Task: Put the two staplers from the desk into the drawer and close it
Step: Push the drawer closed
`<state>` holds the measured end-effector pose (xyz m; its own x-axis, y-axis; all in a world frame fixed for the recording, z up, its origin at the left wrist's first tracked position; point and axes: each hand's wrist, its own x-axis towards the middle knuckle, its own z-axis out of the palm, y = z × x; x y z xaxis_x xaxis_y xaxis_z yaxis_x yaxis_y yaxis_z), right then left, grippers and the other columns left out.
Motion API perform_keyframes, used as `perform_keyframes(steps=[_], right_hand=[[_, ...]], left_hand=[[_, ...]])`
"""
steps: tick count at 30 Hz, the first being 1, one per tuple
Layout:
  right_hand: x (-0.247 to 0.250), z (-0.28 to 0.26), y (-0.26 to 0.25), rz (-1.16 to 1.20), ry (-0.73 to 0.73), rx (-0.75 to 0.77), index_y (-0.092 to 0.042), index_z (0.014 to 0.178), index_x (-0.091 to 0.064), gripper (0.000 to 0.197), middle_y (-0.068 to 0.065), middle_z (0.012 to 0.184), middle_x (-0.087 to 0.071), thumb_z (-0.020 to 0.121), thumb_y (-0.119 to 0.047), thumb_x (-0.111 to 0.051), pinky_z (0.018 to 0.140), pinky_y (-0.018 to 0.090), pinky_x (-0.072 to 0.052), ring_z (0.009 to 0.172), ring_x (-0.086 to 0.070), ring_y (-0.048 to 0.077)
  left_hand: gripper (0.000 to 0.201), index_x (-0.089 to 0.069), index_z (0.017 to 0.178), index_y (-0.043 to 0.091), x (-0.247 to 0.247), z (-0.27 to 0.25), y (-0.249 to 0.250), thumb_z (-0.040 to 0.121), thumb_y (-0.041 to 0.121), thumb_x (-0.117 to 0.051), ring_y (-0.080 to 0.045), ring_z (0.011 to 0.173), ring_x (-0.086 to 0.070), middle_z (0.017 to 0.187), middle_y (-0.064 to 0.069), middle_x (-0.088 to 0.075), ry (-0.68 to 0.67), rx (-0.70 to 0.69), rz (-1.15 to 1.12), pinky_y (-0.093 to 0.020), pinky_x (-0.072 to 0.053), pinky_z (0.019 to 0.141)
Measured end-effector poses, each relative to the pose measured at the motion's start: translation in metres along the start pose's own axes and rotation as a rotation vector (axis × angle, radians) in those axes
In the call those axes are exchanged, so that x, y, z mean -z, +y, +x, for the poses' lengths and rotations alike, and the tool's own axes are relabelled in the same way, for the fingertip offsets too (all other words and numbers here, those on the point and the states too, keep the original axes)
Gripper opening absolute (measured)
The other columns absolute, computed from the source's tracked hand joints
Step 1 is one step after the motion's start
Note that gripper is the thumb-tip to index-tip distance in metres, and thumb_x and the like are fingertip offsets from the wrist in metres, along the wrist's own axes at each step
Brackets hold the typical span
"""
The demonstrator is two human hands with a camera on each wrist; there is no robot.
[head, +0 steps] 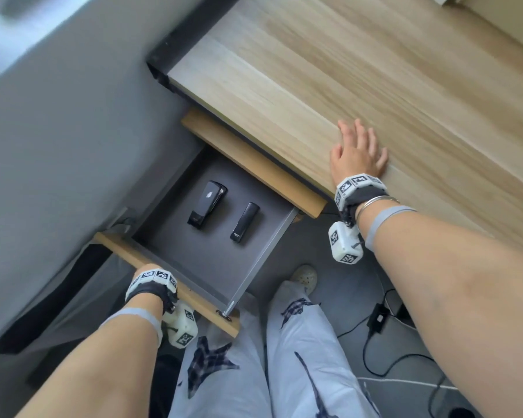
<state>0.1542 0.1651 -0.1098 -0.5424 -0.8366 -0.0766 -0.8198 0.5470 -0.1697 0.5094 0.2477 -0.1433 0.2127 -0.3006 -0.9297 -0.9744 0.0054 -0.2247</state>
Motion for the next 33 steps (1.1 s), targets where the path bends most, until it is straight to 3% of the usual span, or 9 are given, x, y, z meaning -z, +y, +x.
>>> perform_keyframes(steps=[3, 5, 7, 11, 15, 21, 25, 31, 33], right_hand=[[-0.002, -0.001, 0.001, 0.000, 0.016, 0.002, -0.045, 0.143, -0.030, 0.055, -0.011, 0.159, -0.021, 0.092, -0.028, -0.038, 0.117, 0.053, -0.008, 0.149, -0.016, 0.017], [-0.003, -0.002, 0.001, -0.003, 0.030, 0.007, -0.045, 0.143, -0.029, 0.055, -0.011, 0.159, -0.022, 0.092, -0.028, -0.037, 0.118, 0.053, -0.008, 0.149, -0.016, 0.017], [-0.004, -0.002, 0.002, -0.014, 0.036, 0.010, -0.045, 0.144, -0.028, 0.055, -0.011, 0.159, -0.021, 0.092, -0.029, -0.036, 0.118, 0.053, -0.008, 0.149, -0.016, 0.016], [-0.004, -0.003, 0.002, -0.017, 0.045, 0.014, -0.046, 0.144, -0.028, 0.055, -0.011, 0.159, -0.022, 0.092, -0.030, -0.036, 0.118, 0.052, -0.008, 0.149, -0.017, 0.016], [-0.004, -0.003, 0.003, -0.019, 0.052, 0.017, -0.046, 0.144, -0.028, 0.055, -0.011, 0.159, -0.022, 0.092, -0.031, -0.036, 0.118, 0.051, -0.008, 0.149, -0.017, 0.016], [-0.005, -0.004, 0.002, -0.005, 0.085, 0.014, -0.046, 0.143, -0.032, 0.055, -0.011, 0.158, -0.026, 0.090, -0.030, -0.039, 0.118, 0.050, -0.010, 0.148, -0.021, 0.017], [-0.005, -0.003, 0.002, -0.012, 0.088, 0.013, -0.046, 0.142, -0.032, 0.056, -0.011, 0.158, -0.026, 0.089, -0.030, -0.040, 0.118, 0.050, -0.010, 0.148, -0.021, 0.017], [-0.006, -0.003, 0.002, -0.002, 0.108, 0.009, -0.046, 0.141, -0.035, 0.057, -0.011, 0.156, -0.030, 0.087, -0.030, -0.041, 0.118, 0.050, -0.012, 0.147, -0.024, 0.017], [-0.006, -0.003, 0.002, -0.005, 0.111, 0.008, -0.046, 0.141, -0.035, 0.057, -0.012, 0.156, -0.030, 0.086, -0.030, -0.042, 0.118, 0.050, -0.012, 0.147, -0.025, 0.017]], left_hand=[[0.029, -0.069, 0.102, -0.004, 0.002, 0.008, 0.005, 0.079, 0.011, -0.060, -0.022, 0.082, -0.056, 0.073, -0.008, -0.058, 0.072, -0.014, -0.096, -0.026, -0.050, 0.080], [0.021, -0.069, 0.086, -0.005, 0.011, 0.009, 0.009, 0.078, 0.013, -0.061, -0.018, 0.077, -0.049, 0.063, -0.003, -0.048, 0.045, -0.032, -0.030, -0.023, -0.045, 0.071], [0.029, -0.068, 0.097, -0.008, 0.020, 0.013, 0.015, 0.076, 0.013, -0.063, -0.015, 0.072, -0.044, 0.057, -0.007, -0.048, 0.037, -0.019, -0.046, -0.020, -0.035, 0.066], [0.037, -0.067, 0.106, -0.008, 0.037, 0.018, 0.034, 0.072, 0.007, -0.067, -0.016, 0.070, -0.050, 0.094, -0.014, -0.073, 0.086, -0.050, -0.101, -0.022, -0.040, 0.067], [0.044, -0.048, 0.137, 0.009, 0.055, 0.026, 0.055, 0.094, 0.016, -0.046, -0.028, 0.114, -0.060, 0.131, -0.017, -0.056, 0.244, -0.059, -0.269, -0.030, -0.047, 0.095], [0.039, -0.059, 0.099, -0.002, 0.085, 0.035, 0.095, 0.093, 0.035, -0.049, -0.036, 0.096, -0.064, 0.098, -0.019, -0.065, 0.319, -0.009, -0.764, -0.037, -0.045, 0.082], [0.039, -0.048, 0.061, 0.012, 0.106, 0.046, 0.120, 0.090, 0.036, -0.054, -0.026, 0.059, -0.049, 0.059, -0.005, -0.044, 0.285, -0.093, -0.814, -0.036, -0.045, 0.078], [0.045, -0.038, 0.051, 0.016, 0.126, 0.045, 0.147, 0.088, 0.031, -0.058, -0.018, 0.046, -0.036, 0.052, -0.006, -0.037, 0.309, -0.154, -0.926, -0.027, -0.032, 0.050], [0.031, -0.049, 0.062, 0.019, 0.131, 0.049, 0.156, 0.085, 0.036, -0.060, -0.024, 0.057, -0.048, 0.066, -0.010, -0.051, 0.292, -0.177, -1.004, -0.028, -0.046, 0.061]])
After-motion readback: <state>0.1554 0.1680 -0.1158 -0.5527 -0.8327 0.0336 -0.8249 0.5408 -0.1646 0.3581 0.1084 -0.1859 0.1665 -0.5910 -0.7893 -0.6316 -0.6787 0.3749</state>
